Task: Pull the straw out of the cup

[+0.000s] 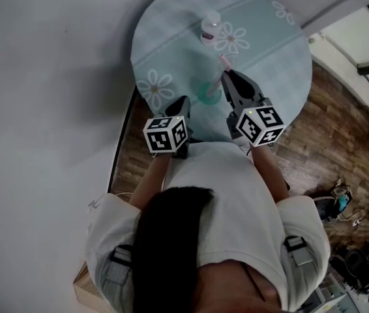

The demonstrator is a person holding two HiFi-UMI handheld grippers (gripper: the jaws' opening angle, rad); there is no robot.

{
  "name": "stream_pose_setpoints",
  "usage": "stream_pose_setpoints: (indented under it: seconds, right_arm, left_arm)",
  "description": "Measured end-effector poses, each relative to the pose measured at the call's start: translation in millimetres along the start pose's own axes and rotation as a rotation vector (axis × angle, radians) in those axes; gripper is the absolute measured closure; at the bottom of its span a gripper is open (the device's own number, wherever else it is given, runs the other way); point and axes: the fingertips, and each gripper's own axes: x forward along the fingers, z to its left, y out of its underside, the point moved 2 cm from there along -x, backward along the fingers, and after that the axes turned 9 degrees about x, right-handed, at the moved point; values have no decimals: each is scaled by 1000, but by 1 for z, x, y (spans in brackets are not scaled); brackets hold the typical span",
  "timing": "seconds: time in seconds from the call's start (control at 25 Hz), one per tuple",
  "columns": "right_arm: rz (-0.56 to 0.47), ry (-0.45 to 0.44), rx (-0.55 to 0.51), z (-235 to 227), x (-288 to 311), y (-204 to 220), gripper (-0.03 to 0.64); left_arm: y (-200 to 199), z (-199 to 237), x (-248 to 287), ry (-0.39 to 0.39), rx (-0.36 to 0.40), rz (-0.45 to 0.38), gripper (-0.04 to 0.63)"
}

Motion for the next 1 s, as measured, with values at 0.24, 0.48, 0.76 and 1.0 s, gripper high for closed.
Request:
stream_pose_setpoints:
  seconds: [0.24,0.48,0.76,1.0]
  right_arm:
    - [-16,10,1,-2,-15,-8,562]
    - [-60,22,29,-10,-30,-20,561]
    - [-66,48,41,-29,-43,-31,562]
    - [-73,83,52,-42,-58,-33,563]
  left_arm:
    - [-3,-12,2,5,5,-19,586]
    - [-4,-20,8,15,-3,-27,586]
    - [-5,-24,17,17,-7,-16,586]
    - [-3,-23,19,14,-31,-9,586]
